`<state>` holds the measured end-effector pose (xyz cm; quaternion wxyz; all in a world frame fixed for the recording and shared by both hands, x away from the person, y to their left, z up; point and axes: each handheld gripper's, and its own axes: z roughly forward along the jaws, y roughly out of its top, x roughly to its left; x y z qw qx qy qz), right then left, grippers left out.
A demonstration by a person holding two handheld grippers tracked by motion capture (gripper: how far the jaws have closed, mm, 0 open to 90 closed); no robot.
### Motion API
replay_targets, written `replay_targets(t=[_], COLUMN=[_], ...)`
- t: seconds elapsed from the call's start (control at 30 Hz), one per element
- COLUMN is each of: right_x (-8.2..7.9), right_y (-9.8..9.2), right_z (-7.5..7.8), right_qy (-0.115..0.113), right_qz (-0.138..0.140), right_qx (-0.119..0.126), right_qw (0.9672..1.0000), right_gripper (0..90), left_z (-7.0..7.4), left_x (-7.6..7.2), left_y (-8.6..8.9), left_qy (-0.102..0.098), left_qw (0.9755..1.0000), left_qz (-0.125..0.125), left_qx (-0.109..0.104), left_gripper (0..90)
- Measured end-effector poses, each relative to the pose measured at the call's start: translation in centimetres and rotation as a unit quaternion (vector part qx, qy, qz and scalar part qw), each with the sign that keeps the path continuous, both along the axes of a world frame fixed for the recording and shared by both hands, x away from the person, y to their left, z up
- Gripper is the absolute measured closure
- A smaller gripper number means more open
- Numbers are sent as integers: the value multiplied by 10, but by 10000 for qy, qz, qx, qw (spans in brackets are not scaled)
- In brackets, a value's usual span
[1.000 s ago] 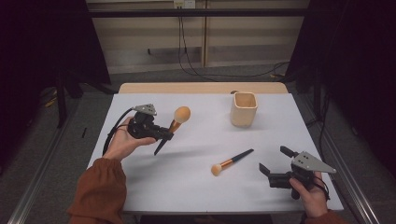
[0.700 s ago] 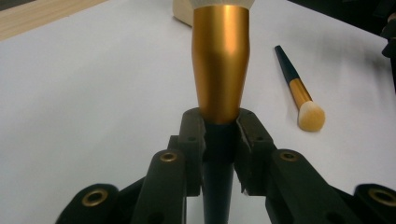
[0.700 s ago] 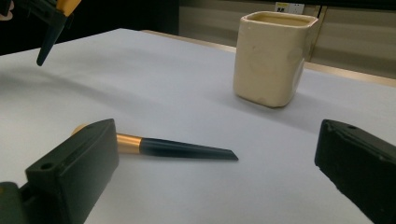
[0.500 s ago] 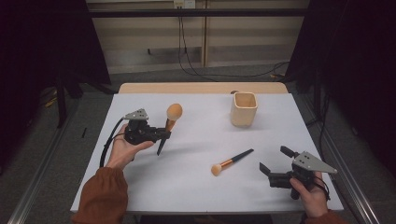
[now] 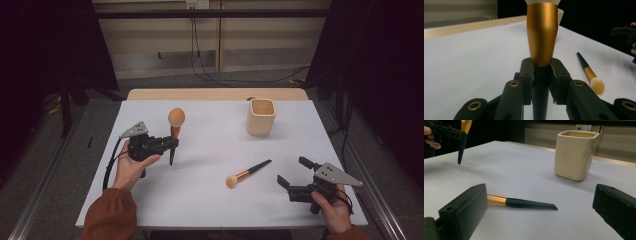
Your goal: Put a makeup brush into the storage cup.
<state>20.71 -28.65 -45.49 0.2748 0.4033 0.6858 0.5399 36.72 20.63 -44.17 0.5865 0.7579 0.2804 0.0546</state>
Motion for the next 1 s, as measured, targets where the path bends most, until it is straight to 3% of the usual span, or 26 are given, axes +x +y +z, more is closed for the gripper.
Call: replay_targets(t=[0.3,0.37,0.63,1.0], right_x=[0,0,6,22], right_y=[3,6,22,49], right_z=[7,9,18,32], right_qy=[-151,-169,-134,-235], right_qz=[156,244,549,1032], right_qx=[138,158,236,468], right_qw=[9997,9994,9981,9933], right_gripper=[0,0,0,0], left_z=[5,6,8,12], left_x=[-16,-19,-32,-44], left_y=[-9,-8,-18,-46], left_qy=[-126,-154,-194,-200], left_qw=[9999,9998,9998,9987], left_qz=[63,68,-80,-460], left_qx=[38,-57,-47,-78], left_gripper=[744,744,743,743])
